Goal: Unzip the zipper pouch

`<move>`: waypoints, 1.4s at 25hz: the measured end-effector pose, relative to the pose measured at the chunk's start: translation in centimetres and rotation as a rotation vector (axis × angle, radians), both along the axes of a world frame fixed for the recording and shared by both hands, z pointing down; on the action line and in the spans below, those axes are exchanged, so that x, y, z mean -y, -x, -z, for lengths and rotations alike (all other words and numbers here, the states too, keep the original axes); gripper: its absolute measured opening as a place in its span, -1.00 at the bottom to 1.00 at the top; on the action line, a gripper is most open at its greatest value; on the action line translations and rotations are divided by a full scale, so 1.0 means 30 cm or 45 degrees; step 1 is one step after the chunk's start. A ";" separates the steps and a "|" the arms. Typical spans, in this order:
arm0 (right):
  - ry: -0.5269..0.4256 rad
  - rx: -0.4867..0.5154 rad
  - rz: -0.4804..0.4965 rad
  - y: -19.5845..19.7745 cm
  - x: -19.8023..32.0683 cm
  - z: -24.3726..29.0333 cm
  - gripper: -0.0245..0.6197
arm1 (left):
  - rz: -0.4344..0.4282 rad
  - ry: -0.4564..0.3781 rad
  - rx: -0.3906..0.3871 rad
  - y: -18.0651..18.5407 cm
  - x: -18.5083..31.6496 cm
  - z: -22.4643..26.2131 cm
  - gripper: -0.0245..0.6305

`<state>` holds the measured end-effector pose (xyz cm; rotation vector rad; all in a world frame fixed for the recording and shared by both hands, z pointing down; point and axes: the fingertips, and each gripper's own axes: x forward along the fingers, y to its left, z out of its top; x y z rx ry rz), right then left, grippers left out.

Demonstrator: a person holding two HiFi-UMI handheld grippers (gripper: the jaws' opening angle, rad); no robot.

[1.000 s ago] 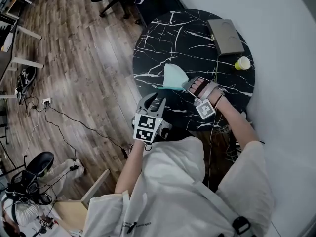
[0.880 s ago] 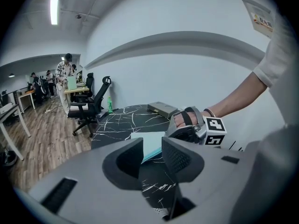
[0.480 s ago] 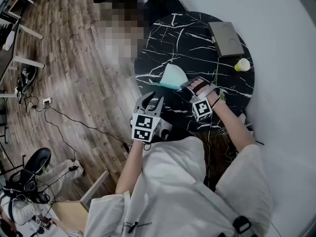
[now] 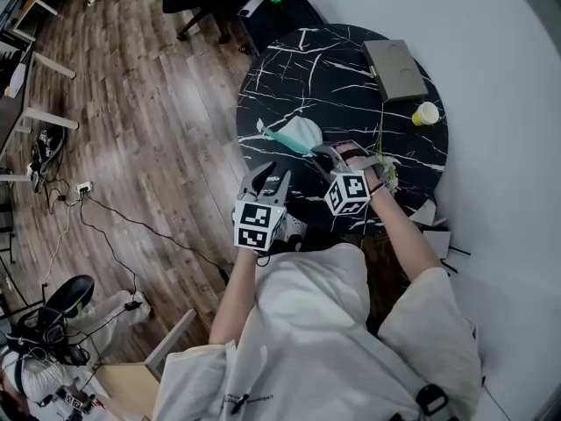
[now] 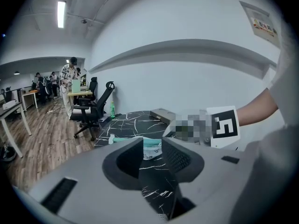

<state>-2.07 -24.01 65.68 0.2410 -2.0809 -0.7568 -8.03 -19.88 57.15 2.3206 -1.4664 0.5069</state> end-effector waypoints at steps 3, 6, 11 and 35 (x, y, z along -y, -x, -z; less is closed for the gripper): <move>0.025 0.032 -0.037 0.004 0.005 0.019 -0.75 | -0.010 -0.007 -0.007 -0.012 0.010 0.002 -0.52; 0.052 0.065 -0.067 0.013 0.008 0.039 -0.76 | -0.018 -0.012 -0.013 -0.017 0.022 0.005 -0.52; 0.097 0.112 -0.098 0.019 0.008 0.072 -0.76 | -0.044 -0.016 -0.020 -0.033 0.042 0.015 -0.52; 0.200 0.269 -0.147 0.069 -0.053 0.227 -0.77 | -0.210 0.033 -0.019 -0.126 0.083 0.008 -0.58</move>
